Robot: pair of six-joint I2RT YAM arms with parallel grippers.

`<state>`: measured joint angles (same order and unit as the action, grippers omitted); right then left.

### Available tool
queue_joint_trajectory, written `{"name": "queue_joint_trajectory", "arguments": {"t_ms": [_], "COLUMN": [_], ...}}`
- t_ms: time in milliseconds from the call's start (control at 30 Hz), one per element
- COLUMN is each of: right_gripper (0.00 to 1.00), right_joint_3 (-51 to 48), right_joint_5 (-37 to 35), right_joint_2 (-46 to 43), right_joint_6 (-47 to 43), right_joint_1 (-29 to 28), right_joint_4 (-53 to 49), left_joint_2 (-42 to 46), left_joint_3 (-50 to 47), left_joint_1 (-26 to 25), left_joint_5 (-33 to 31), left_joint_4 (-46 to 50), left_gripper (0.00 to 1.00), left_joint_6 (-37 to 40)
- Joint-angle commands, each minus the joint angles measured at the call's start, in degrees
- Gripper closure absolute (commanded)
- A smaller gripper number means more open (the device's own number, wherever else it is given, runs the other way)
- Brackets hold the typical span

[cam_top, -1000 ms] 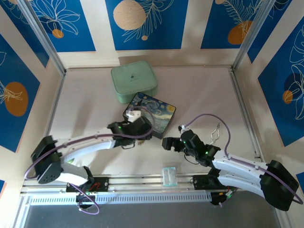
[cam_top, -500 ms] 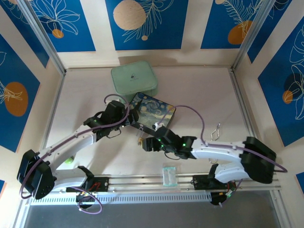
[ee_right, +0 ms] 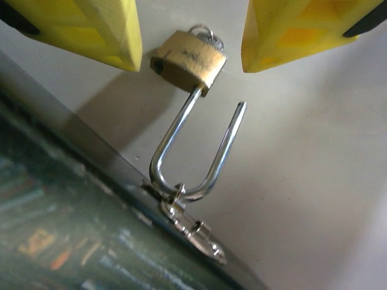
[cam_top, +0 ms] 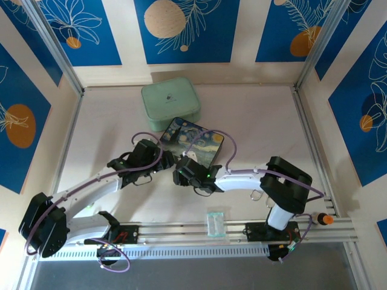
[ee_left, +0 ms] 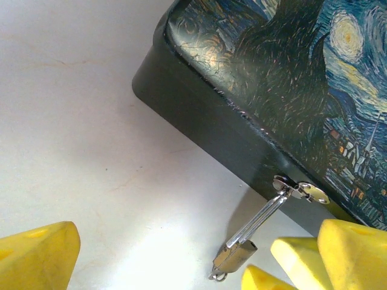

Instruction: Unlock a padlock with a key

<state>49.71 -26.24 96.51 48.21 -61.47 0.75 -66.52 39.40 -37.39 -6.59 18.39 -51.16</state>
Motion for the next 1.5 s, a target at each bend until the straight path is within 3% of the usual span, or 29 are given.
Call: {"name": "queue_joint_trajectory", "arguments": {"t_ms": [0, 433, 600, 933, 1200, 1467], "right_gripper": [0.50, 0.52, 0.59, 0.74, 0.76, 0.76], "right_joint_3": [2.0, 4.4, 4.0, -2.1, -8.8, -21.4], "right_joint_5": [-0.7, 1.0, 0.3, 0.8, 1.5, 6.5], "right_joint_2": [1.8, 6.5, 6.1, 1.1, -5.4, -15.5], "right_joint_6": [-0.4, 1.5, 2.4, 4.2, 4.9, 3.9], "right_joint_1": [0.3, 0.2, -0.2, -0.6, -0.3, 2.3], "right_joint_4": [-0.8, -3.9, -5.8, -3.8, -3.6, 5.7], "left_joint_2": [1.5, 0.9, 0.9, 0.9, 4.5, 3.7], "left_joint_3": [-0.8, -2.2, -2.7, -3.1, -2.2, -0.3], "left_joint_1": [0.2, 0.2, 0.2, 0.1, -1.7, -4.6], "left_joint_5": [0.2, 0.3, 0.3, 0.5, -2.3, -2.8], "left_joint_4": [-0.4, -1.4, -2.1, -2.4, -2.9, -3.3], "left_gripper": [0.00, 0.00, 0.00, 0.00, 0.00, 0.00], "left_joint_6": [-0.7, -1.6, -2.1, -2.4, 0.5, 6.5]}}
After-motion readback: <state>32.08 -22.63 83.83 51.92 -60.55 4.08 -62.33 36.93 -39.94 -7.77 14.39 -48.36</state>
